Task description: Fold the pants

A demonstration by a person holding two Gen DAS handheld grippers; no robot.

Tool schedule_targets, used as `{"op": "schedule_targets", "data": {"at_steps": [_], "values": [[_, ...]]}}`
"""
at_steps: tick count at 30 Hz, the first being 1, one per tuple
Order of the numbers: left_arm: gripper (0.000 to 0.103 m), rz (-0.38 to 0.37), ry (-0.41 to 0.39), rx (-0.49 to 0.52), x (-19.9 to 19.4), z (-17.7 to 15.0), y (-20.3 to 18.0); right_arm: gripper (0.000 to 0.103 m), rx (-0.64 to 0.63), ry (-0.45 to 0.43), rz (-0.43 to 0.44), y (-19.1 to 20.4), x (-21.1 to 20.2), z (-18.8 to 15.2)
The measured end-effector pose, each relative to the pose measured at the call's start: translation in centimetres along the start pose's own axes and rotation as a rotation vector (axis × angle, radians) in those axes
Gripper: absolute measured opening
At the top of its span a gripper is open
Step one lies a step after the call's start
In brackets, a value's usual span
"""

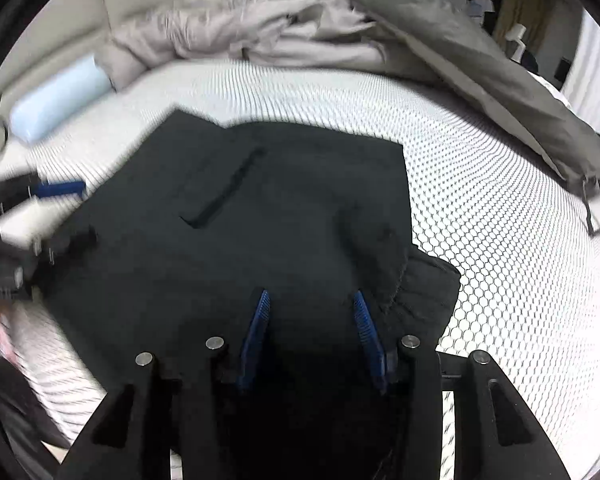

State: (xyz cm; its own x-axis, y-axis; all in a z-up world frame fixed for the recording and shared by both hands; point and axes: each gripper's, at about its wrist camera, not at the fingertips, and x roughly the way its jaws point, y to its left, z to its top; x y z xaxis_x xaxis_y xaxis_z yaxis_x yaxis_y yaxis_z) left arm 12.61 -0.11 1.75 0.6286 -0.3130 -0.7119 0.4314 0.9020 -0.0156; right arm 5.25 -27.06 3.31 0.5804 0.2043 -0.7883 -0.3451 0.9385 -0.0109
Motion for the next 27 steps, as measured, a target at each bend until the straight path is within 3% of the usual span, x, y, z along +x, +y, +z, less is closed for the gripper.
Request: {"op": "schedule_targets", "data": {"at_steps": [2, 4, 7, 9, 11, 14, 17, 20, 22, 24, 27], "values": [[0.066, -0.06, 0.05, 0.065, 0.9, -0.6, -1.9, 0.045, -0.03, 0.002, 0.115, 1.9, -0.1, -0.2], [0.066, -0.036, 0.096, 0.1, 2.6, -1.4, -2.4, 0.045, -0.077, 0.059, 0.138, 3.8, 1.7, -0.4], [0.067, -0.058, 0.102, 0.11, 2.0, -2.0, -1.2, 0.045, -0.167, 0.087, 0.098, 3.9, 2.6, -1.8], [0.067, -0.08, 0.095, 0.073, 0.8, -2.4, 0.4, 0.045, -0.149, 0.098, 0.069, 2.0, 1.8, -2.2], [0.067, -0.057, 0.088, 0.055, -0.2, -2.6, 1.3, 0.043, -0.12, 0.091, 0.02, -0.4, 0.7, -2.8], [0.067, -0.04, 0.063, 0.02, -1.7, -2.2, 1.9, 0.043, -0.067, 0.051, 0.065, -1.0, -0.9, -2.5], [0.067, -0.016, 0.017, -0.013, -1.0, 0.8, 2.8, 0.043, -0.041, -0.025, 0.078, 0.2, -1.6, -1.2], [0.064, 0.018, 0.038, -0.068, 1.3, 3.0, 4.1, 0.043, 0.002, -0.003, 0.033, 1.0, 1.5, 1.4], [0.052, 0.059, 0.098, -0.102, 4.1, 4.0, 4.9, 0.043, 0.004, 0.046, -0.006, 1.1, 3.4, 2.1], [0.052, 0.011, 0.121, -0.145, 5.7, 3.7, 6.1, 0.043, -0.016, 0.103, -0.086, 0.4, 5.3, 2.1], [0.052, 0.007, 0.128, -0.126, 4.9, 3.4, 6.6, 0.038, -0.003, 0.121, -0.151, -2.6, 4.0, 1.4]]}}
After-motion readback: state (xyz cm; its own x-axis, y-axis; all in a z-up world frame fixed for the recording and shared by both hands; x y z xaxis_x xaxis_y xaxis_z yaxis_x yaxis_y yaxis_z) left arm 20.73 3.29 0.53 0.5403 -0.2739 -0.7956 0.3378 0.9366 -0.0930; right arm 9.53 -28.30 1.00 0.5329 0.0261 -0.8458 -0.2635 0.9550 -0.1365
